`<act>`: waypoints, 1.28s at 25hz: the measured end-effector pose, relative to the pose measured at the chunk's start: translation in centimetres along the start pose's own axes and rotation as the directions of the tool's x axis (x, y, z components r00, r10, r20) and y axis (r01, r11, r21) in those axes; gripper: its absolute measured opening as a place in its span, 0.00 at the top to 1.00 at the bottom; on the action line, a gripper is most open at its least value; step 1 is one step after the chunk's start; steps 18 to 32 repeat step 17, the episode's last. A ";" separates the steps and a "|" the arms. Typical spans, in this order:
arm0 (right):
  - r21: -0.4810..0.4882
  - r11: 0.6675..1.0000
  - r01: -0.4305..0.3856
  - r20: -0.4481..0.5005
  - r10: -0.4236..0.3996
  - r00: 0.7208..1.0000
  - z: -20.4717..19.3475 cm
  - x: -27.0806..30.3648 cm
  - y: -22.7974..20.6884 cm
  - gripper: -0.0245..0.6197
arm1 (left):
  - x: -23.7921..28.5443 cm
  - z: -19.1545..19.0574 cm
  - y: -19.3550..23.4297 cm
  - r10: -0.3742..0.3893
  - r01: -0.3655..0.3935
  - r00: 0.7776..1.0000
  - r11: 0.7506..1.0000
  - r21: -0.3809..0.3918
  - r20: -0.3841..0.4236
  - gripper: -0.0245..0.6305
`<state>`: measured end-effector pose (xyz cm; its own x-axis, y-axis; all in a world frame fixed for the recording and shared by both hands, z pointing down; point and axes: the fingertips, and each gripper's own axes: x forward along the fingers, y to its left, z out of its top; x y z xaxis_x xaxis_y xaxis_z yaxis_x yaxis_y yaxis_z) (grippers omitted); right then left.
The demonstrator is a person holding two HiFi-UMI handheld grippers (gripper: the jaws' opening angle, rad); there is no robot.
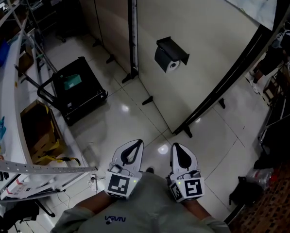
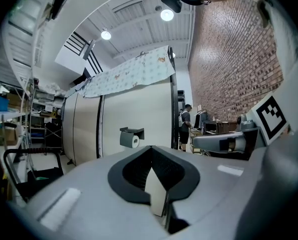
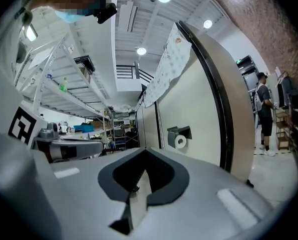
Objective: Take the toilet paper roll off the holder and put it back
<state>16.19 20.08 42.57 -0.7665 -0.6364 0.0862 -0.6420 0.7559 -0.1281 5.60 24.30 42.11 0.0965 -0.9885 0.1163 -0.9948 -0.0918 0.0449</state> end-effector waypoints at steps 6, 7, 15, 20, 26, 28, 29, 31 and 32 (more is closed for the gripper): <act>0.000 1.000 -0.002 -0.002 0.002 1.000 -0.1 0.1 -0.4 0.96 | 0.0 -0.2 0.0 0.018 -0.018 1.000 1.000 -0.003 0.022 0.95; -0.001 1.000 -0.003 -0.002 0.003 1.000 0.0 0.1 -0.5 0.96 | 0.0 -0.1 0.0 0.018 -0.018 1.000 1.000 -0.006 0.020 0.95; -0.010 1.000 -0.008 0.003 0.008 1.000 0.3 -0.2 -0.6 0.96 | 0.0 0.3 -0.5 0.015 -0.015 1.000 1.000 -0.001 0.008 0.95; -0.008 1.000 -0.005 0.001 0.005 1.000 0.3 -0.2 -0.8 0.96 | 0.0 0.2 -0.5 0.018 -0.018 1.000 1.000 0.000 0.009 0.95; -0.008 1.000 -0.005 0.001 0.005 1.000 0.3 -0.2 -0.8 0.96 | 0.0 0.2 -0.5 0.018 -0.018 1.000 1.000 0.000 0.009 0.95; -0.008 1.000 -0.005 0.001 0.005 1.000 0.3 -0.2 -0.8 0.96 | 0.0 0.2 -0.5 0.018 -0.018 1.000 1.000 0.000 0.009 0.95; -0.008 1.000 -0.005 0.001 0.005 1.000 0.3 -0.2 -0.8 0.96 | 0.0 0.2 -0.5 0.018 -0.018 1.000 1.000 0.000 0.009 0.95; -0.008 1.000 -0.005 0.001 0.005 1.000 0.3 -0.2 -0.8 0.96 | 0.0 0.2 -0.5 0.018 -0.018 1.000 1.000 0.000 0.009 0.95; -0.008 1.000 -0.005 0.001 0.005 1.000 0.3 -0.2 -0.8 0.96 | 0.0 0.2 -0.5 0.018 -0.018 1.000 1.000 0.000 0.009 0.95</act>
